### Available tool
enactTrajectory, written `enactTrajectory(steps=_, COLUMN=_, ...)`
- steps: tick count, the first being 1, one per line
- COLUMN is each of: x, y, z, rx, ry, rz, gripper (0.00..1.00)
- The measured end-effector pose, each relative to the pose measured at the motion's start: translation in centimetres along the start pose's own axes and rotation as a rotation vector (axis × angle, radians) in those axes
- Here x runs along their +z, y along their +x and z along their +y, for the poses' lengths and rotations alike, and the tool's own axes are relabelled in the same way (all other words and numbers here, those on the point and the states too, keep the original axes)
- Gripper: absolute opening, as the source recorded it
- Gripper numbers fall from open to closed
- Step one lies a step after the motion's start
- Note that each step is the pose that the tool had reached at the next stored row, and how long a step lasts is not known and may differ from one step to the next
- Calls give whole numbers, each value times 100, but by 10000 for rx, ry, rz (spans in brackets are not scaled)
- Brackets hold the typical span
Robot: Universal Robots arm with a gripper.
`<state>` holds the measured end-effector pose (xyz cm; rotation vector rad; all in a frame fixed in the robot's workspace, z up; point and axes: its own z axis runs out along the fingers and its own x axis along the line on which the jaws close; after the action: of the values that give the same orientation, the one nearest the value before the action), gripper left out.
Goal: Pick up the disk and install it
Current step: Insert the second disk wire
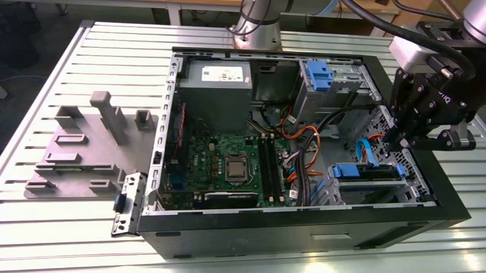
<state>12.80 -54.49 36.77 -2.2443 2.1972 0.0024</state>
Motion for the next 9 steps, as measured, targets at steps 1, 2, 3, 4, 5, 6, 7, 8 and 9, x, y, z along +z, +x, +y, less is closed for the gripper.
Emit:
enactTrajectory(steps=1, x=3, y=-2, z=0, rx=-1, ry=0, rz=-1, gripper=23)
enactTrajectory(steps=2, x=8, y=-4, z=-1, rx=-2, ry=0, rz=-1, gripper=23)
enactTrajectory(steps=3, x=14, y=-6, z=-4, rx=-4, ry=-4, rz=0, gripper=23)
enactTrajectory(steps=4, x=19, y=-8, z=-9, rx=-5, ry=-7, rz=2, gripper=23)
enactTrajectory(steps=5, x=23, y=-10, z=-12, rx=-5, ry=-9, rz=2, gripper=23)
enactTrajectory(steps=6, x=26, y=-14, z=-14, rx=-6, ry=-10, rz=1, gripper=23)
enactTrajectory(steps=7, x=27, y=-19, z=-19, rx=-8, ry=-10, rz=2, gripper=23)
enactTrajectory(steps=8, x=29, y=-25, z=-24, rx=-12, ry=-11, rz=0, gripper=23)
enactTrajectory(steps=9, x=30, y=-30, z=-29, rx=-15, ry=-11, rz=1, gripper=23)
